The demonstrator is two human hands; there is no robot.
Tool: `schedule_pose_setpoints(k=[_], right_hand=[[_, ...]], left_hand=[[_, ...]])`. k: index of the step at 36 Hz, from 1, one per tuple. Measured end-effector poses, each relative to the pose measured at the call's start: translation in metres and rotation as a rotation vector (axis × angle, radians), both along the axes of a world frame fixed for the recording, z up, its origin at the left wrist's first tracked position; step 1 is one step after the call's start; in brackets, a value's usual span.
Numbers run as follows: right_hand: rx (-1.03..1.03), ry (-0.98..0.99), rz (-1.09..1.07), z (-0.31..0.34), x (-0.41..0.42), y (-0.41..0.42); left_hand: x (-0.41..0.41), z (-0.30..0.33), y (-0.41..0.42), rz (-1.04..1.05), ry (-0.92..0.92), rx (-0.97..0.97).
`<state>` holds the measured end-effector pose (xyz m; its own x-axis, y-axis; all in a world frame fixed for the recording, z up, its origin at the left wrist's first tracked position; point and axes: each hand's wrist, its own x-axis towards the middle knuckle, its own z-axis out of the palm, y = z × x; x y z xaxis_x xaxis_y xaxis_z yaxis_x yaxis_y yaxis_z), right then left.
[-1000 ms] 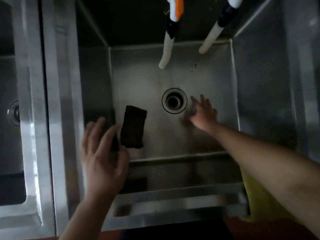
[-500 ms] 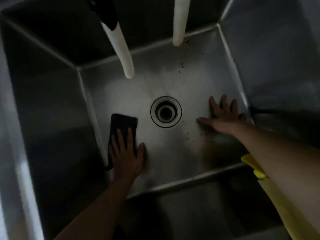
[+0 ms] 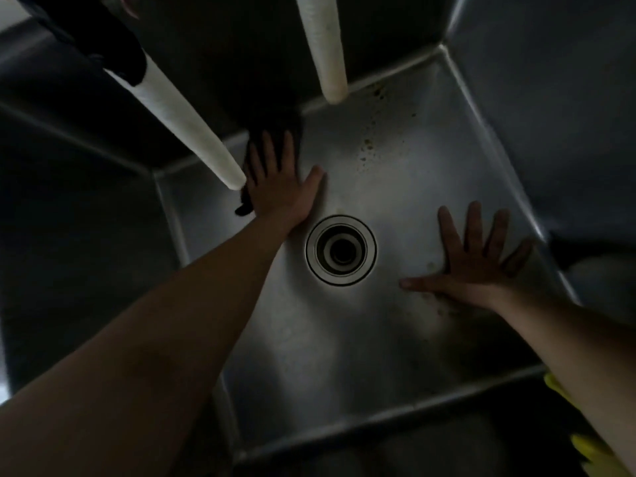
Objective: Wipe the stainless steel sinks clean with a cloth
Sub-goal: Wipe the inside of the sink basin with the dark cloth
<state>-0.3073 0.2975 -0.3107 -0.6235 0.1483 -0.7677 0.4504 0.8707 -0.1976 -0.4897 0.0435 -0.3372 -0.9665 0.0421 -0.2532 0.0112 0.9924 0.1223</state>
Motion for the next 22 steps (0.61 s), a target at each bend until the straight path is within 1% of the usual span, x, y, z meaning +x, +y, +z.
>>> schedule_pose_setpoints(k=[3,5,7,11,13,15,17,20,22], right_hand=[[-0.015,-0.007,0.001,0.003,0.001,0.000],[-0.027,-0.009,-0.010,0.006,-0.001,0.000],[-0.047,-0.021,-0.003,0.008,-0.002,-0.002],[-0.038,-0.055,-0.003,0.015,-0.007,-0.001],[-0.032,-0.072,0.008,0.017,-0.007,-0.002],[-0.026,-0.078,0.022,0.017,-0.007,-0.001],[-0.028,-0.079,0.020,0.017,-0.007,-0.002],[-0.033,-0.077,0.017,0.014,-0.006,-0.002],[-0.031,-0.072,0.013,0.012,-0.006,-0.002]], left_hand=[[0.009,0.002,0.023,-0.295,-0.004,0.020],[0.021,0.003,0.035,-0.449,-0.017,0.046],[0.036,0.003,0.037,-0.509,-0.035,0.065],[0.069,0.007,0.026,-0.556,-0.070,0.135],[0.082,0.007,0.015,-0.537,-0.061,0.148],[0.087,0.005,0.007,-0.459,-0.034,0.155],[0.082,0.003,0.005,-0.333,0.007,0.151],[0.059,-0.002,0.013,-0.090,0.041,0.118],[0.040,-0.004,0.024,0.011,0.042,0.098]])
